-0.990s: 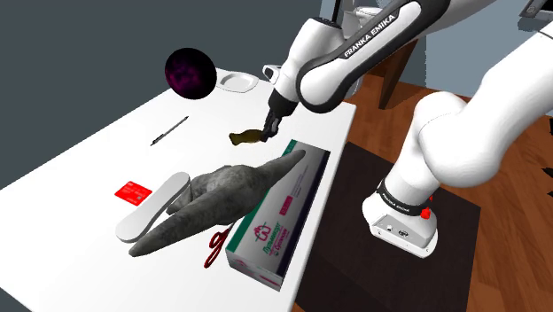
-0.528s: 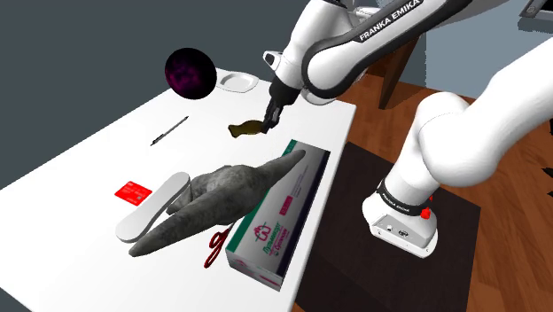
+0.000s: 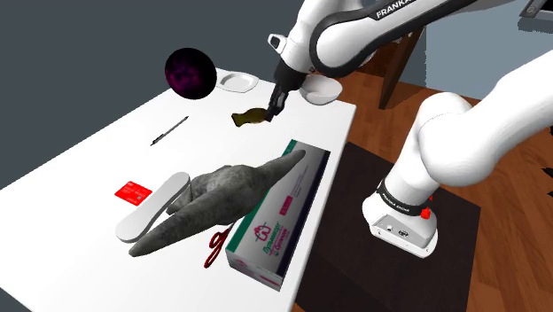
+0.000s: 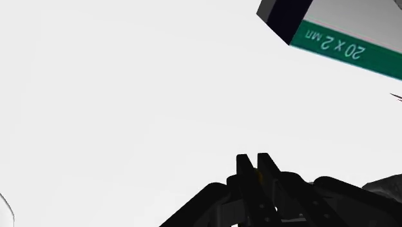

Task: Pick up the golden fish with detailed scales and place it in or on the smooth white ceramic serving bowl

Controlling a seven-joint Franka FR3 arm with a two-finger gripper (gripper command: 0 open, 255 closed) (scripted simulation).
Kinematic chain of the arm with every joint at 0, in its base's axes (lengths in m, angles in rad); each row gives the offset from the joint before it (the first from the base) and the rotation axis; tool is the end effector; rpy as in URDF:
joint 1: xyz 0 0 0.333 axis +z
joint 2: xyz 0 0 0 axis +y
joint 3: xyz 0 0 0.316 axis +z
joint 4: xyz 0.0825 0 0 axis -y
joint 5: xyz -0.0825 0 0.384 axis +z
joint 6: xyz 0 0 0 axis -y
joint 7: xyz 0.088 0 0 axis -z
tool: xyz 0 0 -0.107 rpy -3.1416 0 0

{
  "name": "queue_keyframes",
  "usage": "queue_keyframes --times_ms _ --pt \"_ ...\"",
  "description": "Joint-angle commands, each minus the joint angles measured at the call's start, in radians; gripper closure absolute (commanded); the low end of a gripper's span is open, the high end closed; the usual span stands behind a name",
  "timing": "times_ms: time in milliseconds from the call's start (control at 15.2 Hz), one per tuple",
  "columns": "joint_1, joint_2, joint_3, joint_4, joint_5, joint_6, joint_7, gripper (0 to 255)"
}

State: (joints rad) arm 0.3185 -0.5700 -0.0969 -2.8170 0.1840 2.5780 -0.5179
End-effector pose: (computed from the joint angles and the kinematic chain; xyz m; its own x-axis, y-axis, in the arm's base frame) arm 0.3592 0.0802 0.3937 0.7687 0.5291 0.3594 0.5726 -0.8196 -0.0180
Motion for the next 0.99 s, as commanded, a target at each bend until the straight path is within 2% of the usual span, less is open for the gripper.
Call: queue_keyframes --times_ms 0,528,924 --pt "-0.024 -0.012 -0.046 -0.001 -0.014 -0.018 -0.054 255" --pt "-0.126 -0.023 -0.252 0.023 -0.078 -0.087 -0.292 255" --pt "-0.171 0.031 -0.411 0.101 -0.104 -0.135 -0.470 255"
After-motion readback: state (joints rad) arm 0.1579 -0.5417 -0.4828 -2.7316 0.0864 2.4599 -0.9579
